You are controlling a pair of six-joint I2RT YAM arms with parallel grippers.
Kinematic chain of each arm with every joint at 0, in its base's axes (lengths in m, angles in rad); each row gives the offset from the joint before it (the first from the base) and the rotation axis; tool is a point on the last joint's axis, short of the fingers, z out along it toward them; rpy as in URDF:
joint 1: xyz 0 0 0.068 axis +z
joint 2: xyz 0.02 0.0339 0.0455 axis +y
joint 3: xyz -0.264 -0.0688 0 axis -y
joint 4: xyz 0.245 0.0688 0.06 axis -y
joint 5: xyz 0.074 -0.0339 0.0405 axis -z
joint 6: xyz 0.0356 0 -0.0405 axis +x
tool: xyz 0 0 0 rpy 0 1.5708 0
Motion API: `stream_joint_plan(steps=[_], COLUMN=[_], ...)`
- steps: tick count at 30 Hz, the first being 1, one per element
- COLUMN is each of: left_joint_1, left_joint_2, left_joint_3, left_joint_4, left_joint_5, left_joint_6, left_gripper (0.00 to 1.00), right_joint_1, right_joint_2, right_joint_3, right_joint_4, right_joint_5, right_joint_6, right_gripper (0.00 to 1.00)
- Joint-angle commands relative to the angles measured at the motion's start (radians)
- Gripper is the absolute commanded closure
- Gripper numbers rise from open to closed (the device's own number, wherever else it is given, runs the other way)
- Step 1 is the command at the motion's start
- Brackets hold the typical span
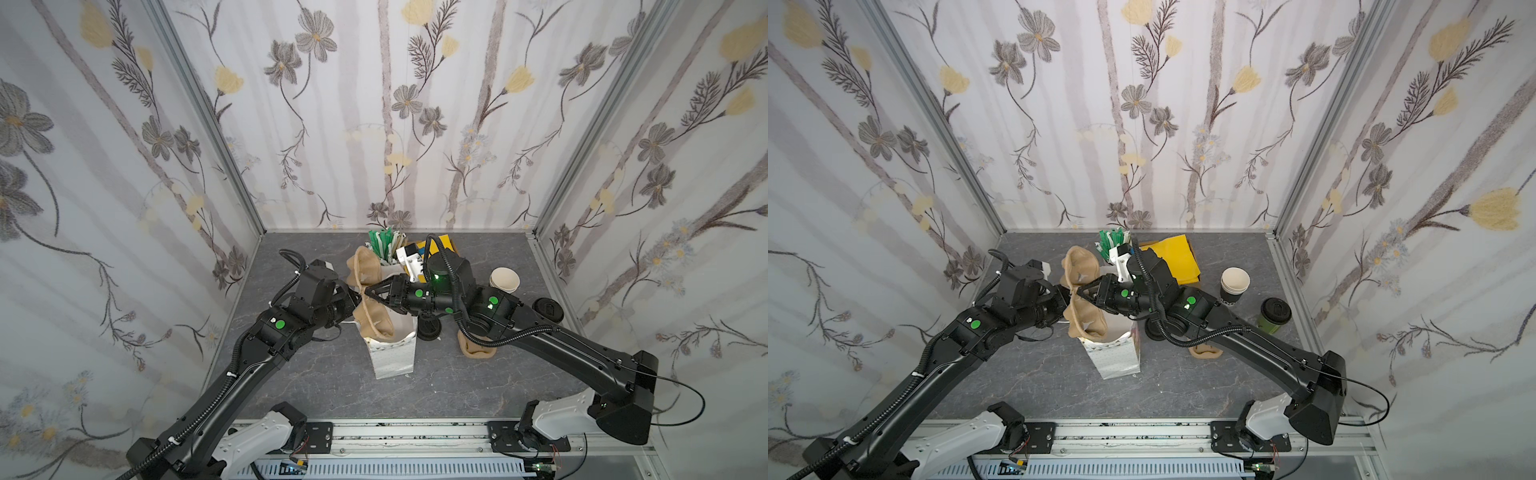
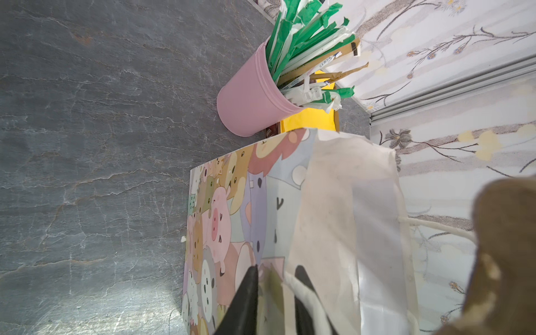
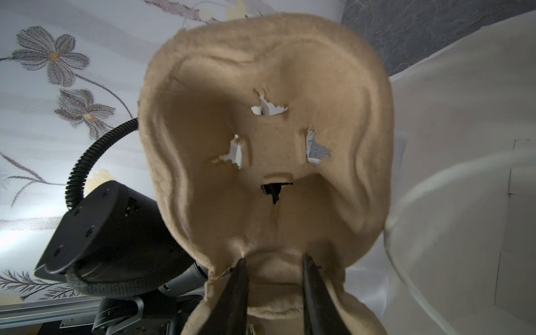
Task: Pack a coffee takeout order
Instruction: Place the cup tray in the takeout bag.
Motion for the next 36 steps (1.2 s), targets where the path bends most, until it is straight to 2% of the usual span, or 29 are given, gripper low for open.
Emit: stream_joint_plan(steps=[1,5,9,12,36], left_joint_1=[0.000,0.000,-0.001,0.000,0.001], left_joint_2=[-0.019,-0.041,-0.049,-0.051,-0.046], left_joint_3=[-0.011,-0.031,-0.042,-0.042,-0.049], left_joint_4=[0.020,0.026,0.032,0.036,0.053], left_joint_5=[-0.013,-0.007,-0.002,0.001,0.009], left_joint_6=[-0.015,-0.025,-0.027,-0.032,-0.038], left_gripper=[0.70,0.70,0.80,0.83,0.83], right_joint_1=[-0.009,-0.013,-0.012,-0.011,-0.005], right_joint_2=[-0.010,-0.005,0.002,0.009,0.075], right_joint_3=[-0.017,-0.027,-0.037,-0.033,0.046], right_joint_4=[0.066,0.076,0.122,0.132,0.093], right_joint_5=[-0.007,-0.017,-0.037,-0.047,-0.067], right_joint_6=[0.014,0.014,0.034,0.037,0.007], right_gripper=[0.73,0.73,0.74,0.74,0.73])
